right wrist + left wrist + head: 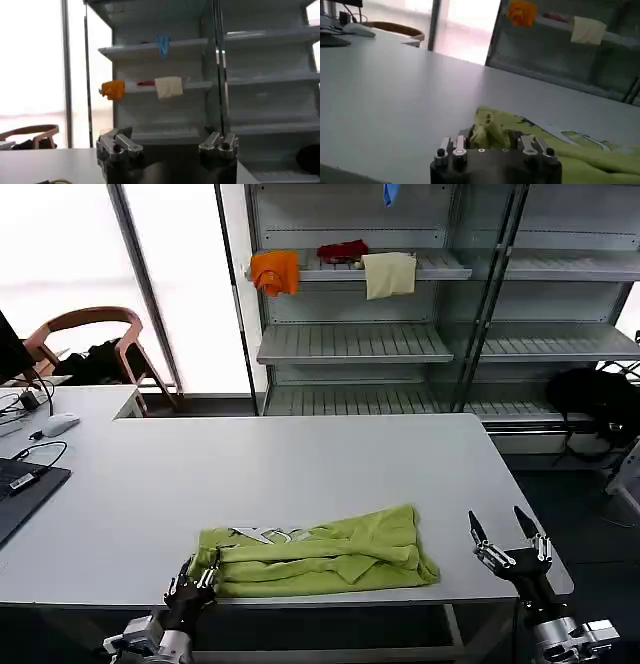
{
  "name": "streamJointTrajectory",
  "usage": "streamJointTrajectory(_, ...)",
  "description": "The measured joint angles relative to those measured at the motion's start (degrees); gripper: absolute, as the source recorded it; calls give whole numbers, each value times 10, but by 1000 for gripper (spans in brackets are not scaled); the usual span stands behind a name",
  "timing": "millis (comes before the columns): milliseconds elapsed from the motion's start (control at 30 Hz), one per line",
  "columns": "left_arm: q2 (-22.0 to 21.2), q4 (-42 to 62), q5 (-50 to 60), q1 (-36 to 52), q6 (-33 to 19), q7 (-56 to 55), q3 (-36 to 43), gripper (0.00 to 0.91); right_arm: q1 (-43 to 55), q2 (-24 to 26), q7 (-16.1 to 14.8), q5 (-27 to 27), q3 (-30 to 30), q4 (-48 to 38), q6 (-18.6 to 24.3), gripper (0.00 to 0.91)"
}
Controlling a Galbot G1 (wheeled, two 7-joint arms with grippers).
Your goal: Fold and organize the clothes.
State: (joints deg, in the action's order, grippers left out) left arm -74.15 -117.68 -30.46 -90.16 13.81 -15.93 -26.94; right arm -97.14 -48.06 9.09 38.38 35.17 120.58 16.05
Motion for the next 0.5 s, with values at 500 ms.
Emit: streamJointTrajectory(500,17,-14,-4,13,-3,-10,-11,0,8,-1,9,7,4,2,-2,907)
